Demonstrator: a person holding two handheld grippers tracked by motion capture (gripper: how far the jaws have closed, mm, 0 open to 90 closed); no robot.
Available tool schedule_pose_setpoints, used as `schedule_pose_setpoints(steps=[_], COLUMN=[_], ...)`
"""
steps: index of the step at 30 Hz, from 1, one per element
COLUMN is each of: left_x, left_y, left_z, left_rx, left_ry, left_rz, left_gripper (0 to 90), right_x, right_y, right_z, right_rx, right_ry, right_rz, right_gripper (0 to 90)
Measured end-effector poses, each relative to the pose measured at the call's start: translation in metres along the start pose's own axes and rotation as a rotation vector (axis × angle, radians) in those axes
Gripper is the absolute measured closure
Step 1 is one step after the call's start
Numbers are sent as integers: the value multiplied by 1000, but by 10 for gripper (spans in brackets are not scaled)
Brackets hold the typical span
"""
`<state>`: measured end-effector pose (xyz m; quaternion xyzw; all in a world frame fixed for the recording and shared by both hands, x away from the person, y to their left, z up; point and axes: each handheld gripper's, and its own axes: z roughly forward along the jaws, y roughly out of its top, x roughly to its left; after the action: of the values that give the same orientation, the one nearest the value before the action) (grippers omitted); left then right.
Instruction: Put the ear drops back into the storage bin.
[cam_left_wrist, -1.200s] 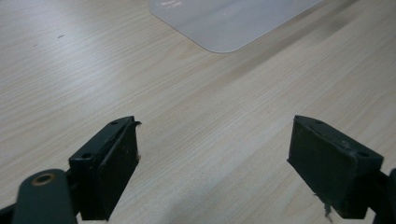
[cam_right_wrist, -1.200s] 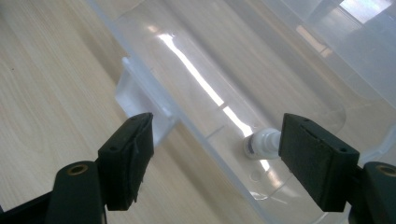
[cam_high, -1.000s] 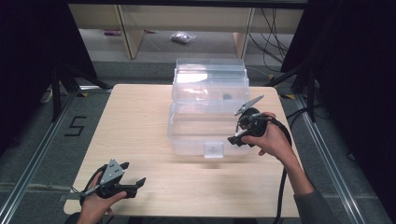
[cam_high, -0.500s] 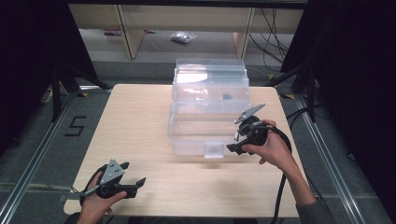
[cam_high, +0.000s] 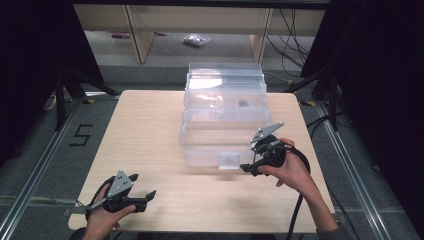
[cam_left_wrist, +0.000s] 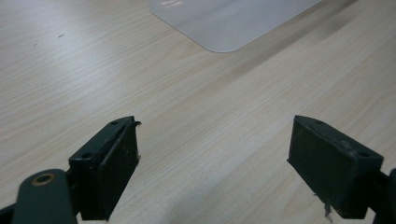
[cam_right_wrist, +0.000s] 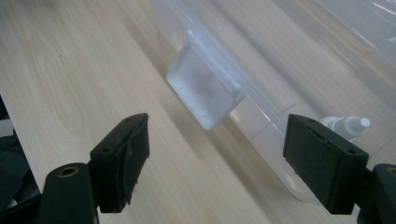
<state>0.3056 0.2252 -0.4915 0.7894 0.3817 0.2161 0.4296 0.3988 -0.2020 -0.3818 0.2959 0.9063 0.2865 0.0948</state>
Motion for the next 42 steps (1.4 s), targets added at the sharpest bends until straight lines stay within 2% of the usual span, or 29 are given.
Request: schedule_pose_setpoints(steps=[4, 5, 6, 9, 11, 12, 13, 15, 16, 17, 18, 22, 23, 24, 26, 29, 30, 33, 34, 35, 36, 38, 39, 40, 41, 42], left_x=[0, 0, 0, 0, 0, 0, 0, 0, 0, 0, 0, 0, 0, 0, 0, 0, 0, 0, 0, 0, 0, 0, 0, 0, 0, 0], left_y=[0, 0, 0, 0, 0, 0, 0, 0, 0, 0, 0, 0, 0, 0, 0, 0, 0, 0, 0, 0, 0, 0, 0, 0, 0, 0], left_z=[0, 0, 0, 0, 0, 0, 0, 0, 0, 0, 0, 0, 0, 0, 0, 0, 0, 0, 0, -1, -1, -1, -1, -1, -1, -1], left_rx=[1, 1, 0, 0, 0, 0, 1, 1, 0, 1, 1, 0, 0, 0, 3, 0, 0, 0, 0, 6, 5, 5, 5, 5, 5, 5], left_ry=[0, 0, 0, 0, 0, 0, 0, 0, 0, 0, 0, 0, 0, 0, 3, 1, 1, 1, 1, 5, 4, 4, 4, 3, 3, 4], left_rz=[1, 0, 0, 0, 0, 0, 1, 1, 1, 1, 1, 1, 1, 1, 5, 1, 0, 1, 1, 9, 6, 7, 8, 7, 8, 8], left_gripper=[154, 154, 154, 154, 154, 154, 155, 154, 154, 154, 154, 154, 154, 154, 154, 154, 154, 155, 154, 154, 154, 154, 154, 154, 154, 154], right_x=[4, 4, 6, 9, 13, 13, 14, 17, 17, 19, 19, 19, 21, 20, 20, 21, 22, 21, 21, 22, 22, 24, 24, 24, 23, 25], right_y=[-2, -3, -3, -5, -7, -8, -9, -11, -12, -14, -16, -22, -24, -24, -27, -30, -31, -33, -35, -34, -34, -36, -38, -38, -40, -41], right_z=[-1, 0, -1, 0, 0, 1, 3, 4, 5, 7, 8, 12, 13, 14, 15, 16, 17, 18, 18, 18, 19, 19, 21, 21, 23, 24], right_rx=[0, -20, -12, -32, -37, -26, -44, -34, -40, -41, -41, -32, -29, -36, -10, -26, -23, -44, -47, -40, -47, -43, -63, -54, -66, -71], right_ry=[2, 10, 13, 12, 22, 26, 16, 28, 31, 17, 20, 33, 28, 28, 11, 30, 21, 36, 23, 26, 30, 32, 31, 38, 33, 31], right_rz=[12, -8, 7, -19, -5, -15, -40, -23, -45, -18, -32, -27, -7, -21, 0, -6, 12, -12, -31, -5, -24, -9, -23, -19, -46, -29], right_gripper=[234, 235, 234, 234, 233, 232, 230, 223, 223, 223, 223, 223, 225, 226, 225, 223, 223, 223, 223, 222, 220, 220, 219, 218, 218, 218])
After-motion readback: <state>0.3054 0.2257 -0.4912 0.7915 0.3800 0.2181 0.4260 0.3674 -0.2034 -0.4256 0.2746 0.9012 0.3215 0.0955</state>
